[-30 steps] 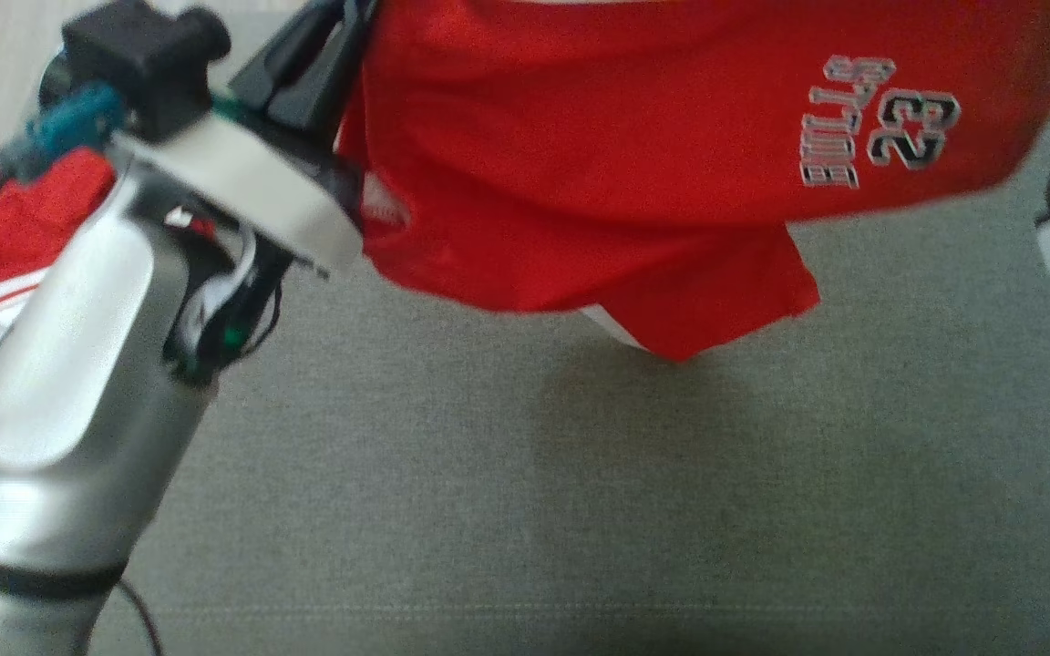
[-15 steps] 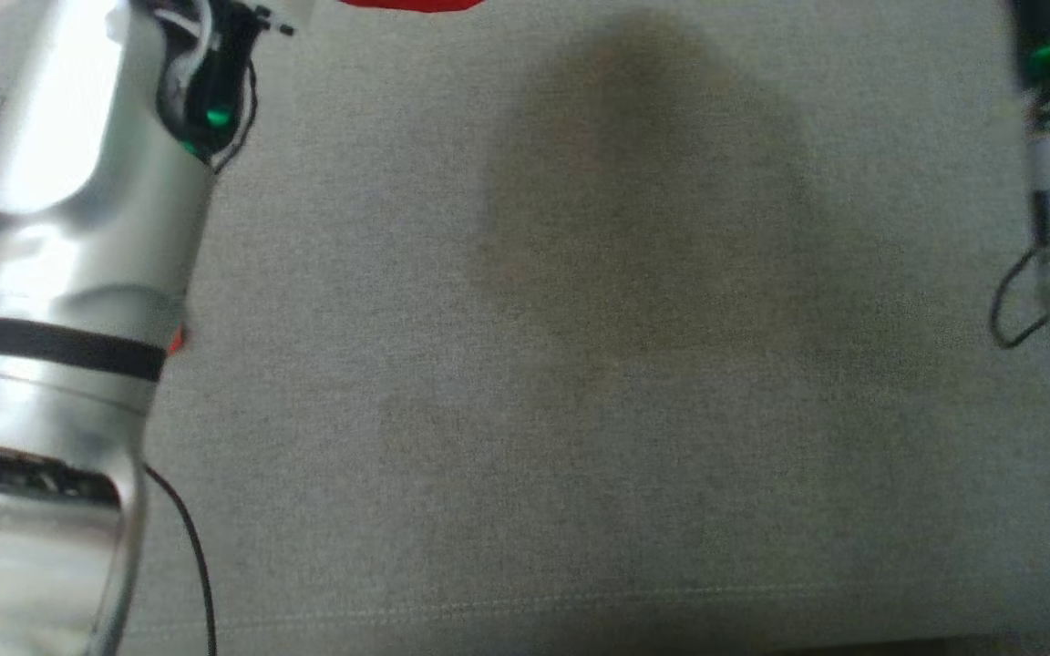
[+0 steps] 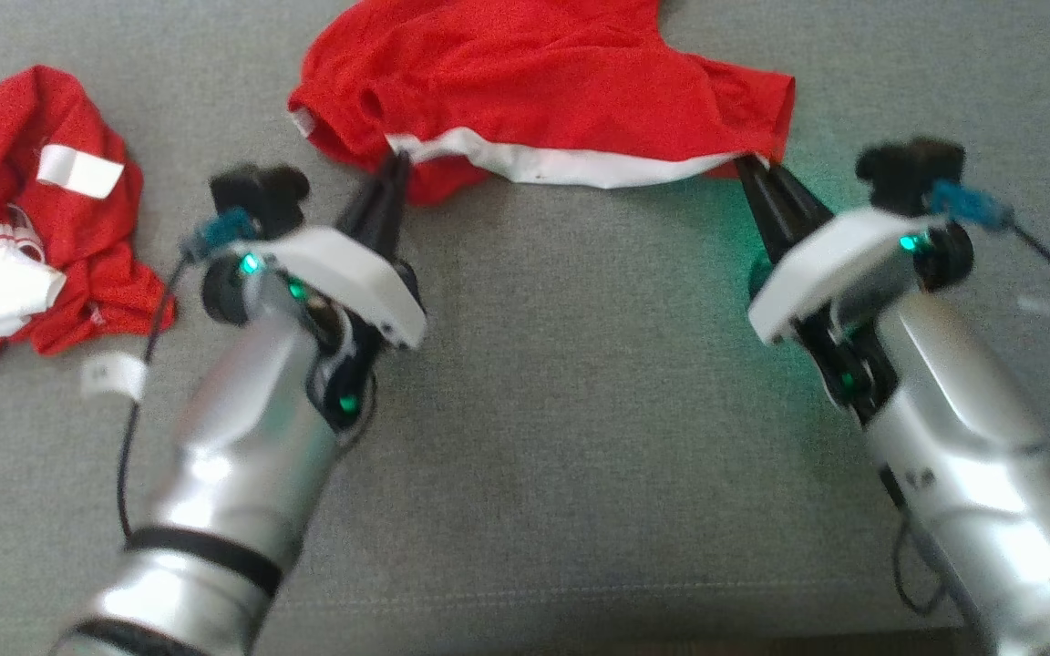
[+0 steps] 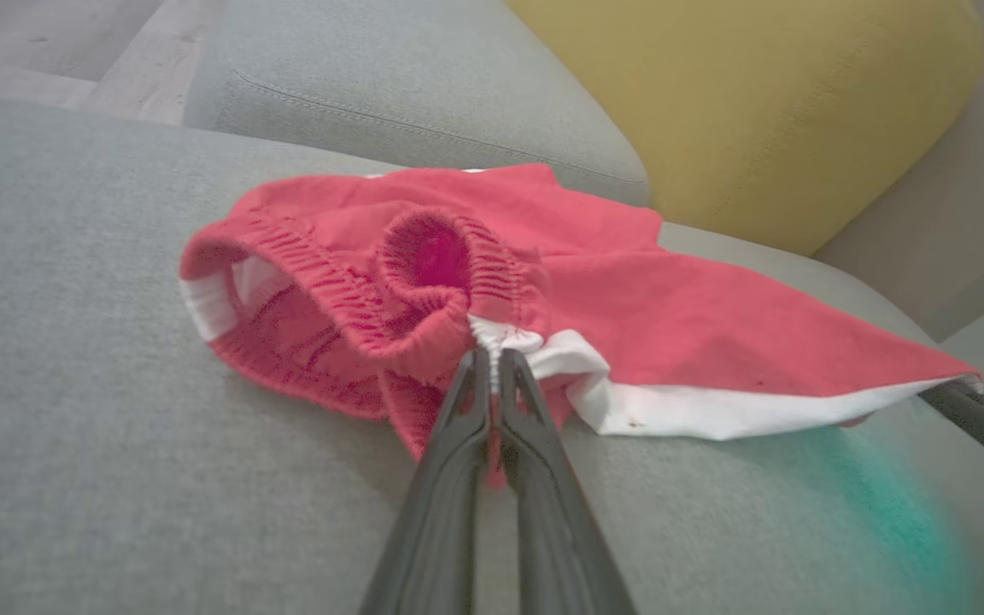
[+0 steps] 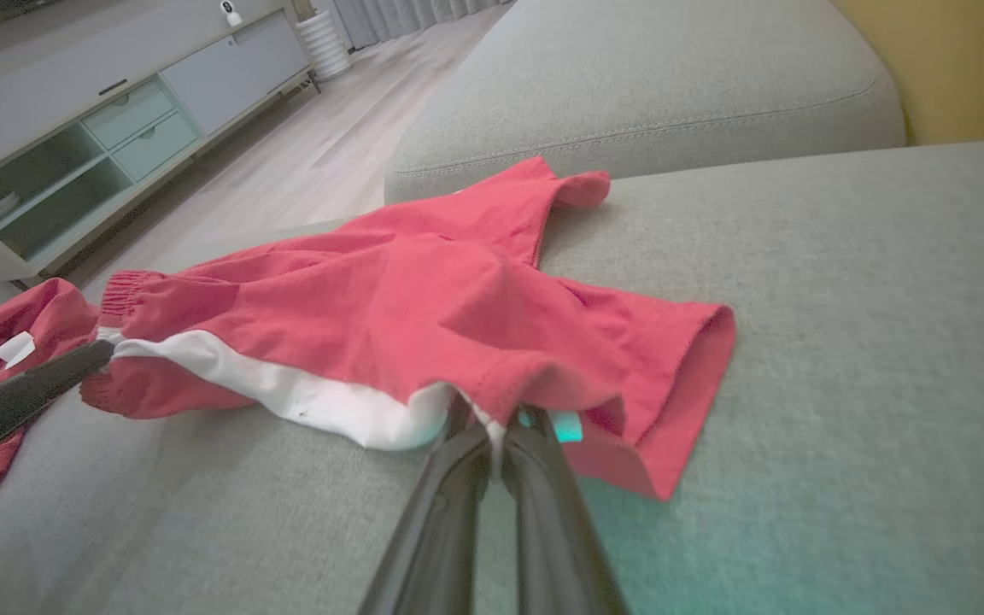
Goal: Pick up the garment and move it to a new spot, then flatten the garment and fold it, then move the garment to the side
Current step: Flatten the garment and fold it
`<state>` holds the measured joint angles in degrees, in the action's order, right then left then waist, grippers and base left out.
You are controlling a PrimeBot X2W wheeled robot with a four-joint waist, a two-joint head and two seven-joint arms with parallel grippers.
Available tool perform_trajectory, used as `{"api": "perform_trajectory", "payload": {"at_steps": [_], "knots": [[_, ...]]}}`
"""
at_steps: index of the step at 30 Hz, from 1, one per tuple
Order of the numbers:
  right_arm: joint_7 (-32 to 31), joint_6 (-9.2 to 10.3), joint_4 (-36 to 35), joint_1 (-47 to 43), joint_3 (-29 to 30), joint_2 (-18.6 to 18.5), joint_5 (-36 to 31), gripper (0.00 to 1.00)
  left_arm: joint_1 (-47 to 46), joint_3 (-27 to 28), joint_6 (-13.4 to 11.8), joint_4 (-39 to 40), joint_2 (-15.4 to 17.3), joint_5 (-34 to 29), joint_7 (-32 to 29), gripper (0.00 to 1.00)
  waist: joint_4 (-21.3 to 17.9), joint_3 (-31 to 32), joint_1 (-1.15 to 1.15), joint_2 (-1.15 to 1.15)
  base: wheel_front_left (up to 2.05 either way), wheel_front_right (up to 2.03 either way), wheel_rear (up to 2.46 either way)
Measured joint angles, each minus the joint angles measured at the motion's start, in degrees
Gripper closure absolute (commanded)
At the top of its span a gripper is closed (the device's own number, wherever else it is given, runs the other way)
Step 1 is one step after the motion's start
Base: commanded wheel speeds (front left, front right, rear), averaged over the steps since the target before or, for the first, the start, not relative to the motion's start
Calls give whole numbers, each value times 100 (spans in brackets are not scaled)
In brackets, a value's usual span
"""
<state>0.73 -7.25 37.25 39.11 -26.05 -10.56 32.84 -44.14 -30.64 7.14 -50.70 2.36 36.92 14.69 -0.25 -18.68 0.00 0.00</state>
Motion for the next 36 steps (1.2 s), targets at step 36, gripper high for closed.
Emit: {"api": "perform_trajectory", "payload": {"at_steps": [36], "knots": [[-2220, 0, -5294, -5366, 3010, 134, -1224, 100, 4503, -119, -617, 5112, 940, -1080, -733, 100, 395, 763, -1, 0, 0, 0, 0]]}}
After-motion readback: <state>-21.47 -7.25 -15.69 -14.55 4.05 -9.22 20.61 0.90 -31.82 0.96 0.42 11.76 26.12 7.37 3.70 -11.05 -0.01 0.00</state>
